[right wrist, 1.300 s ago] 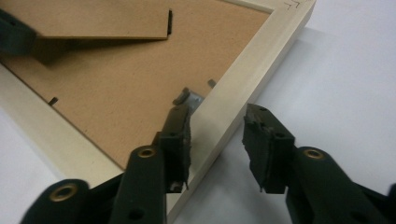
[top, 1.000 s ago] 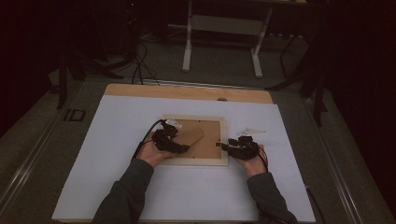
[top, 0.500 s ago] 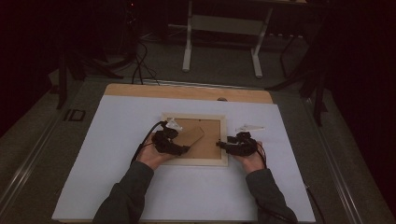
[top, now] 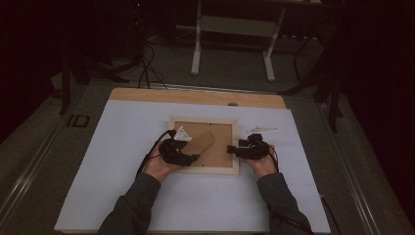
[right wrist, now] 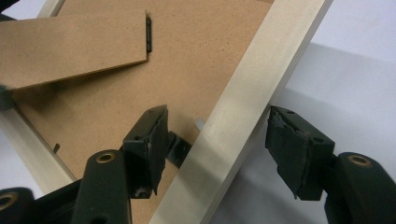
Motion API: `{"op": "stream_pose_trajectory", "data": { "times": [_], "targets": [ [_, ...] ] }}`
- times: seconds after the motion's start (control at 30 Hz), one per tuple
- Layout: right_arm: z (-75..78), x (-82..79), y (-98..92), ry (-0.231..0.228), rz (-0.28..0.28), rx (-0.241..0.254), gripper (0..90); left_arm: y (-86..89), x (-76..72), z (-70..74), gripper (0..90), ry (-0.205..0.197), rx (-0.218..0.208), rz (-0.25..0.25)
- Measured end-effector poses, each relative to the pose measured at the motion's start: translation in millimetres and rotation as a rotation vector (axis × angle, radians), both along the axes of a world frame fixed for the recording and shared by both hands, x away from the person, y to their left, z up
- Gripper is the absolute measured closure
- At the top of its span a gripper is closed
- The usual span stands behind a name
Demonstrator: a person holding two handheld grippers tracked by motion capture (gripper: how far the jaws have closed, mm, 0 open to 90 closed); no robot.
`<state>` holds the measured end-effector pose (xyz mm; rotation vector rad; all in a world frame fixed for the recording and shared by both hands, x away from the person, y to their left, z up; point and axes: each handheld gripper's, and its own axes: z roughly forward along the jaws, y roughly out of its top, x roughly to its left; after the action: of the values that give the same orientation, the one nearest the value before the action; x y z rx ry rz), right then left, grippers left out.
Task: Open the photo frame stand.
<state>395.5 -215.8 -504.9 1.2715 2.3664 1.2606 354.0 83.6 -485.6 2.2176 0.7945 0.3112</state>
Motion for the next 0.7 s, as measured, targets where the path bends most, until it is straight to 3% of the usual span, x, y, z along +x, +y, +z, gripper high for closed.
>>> {"op": "stream_pose_trajectory", "data": {
  "times": [0.23, 0.43, 0.7],
  "targets": [
    [-0.1, 6.4, -1.4, 0.024, 0.009, 0.049, 34.1, -0.6, -7.4, 1.0, 40.8, -0.054, 0.006, -0.010],
    [-0.5, 10.9, 2.0, 0.029, 0.030, 0.062, 31.4, -1.2, -11.2, 3.5, 40.8, -0.077, 0.001, -0.018],
    [-0.8, 17.3, 0.4, 0.064, 0.048, 0.127, 31.7, -2.2, -14.7, 4.9, 40.8, -0.108, 0.013, -0.031]
  ]
}}
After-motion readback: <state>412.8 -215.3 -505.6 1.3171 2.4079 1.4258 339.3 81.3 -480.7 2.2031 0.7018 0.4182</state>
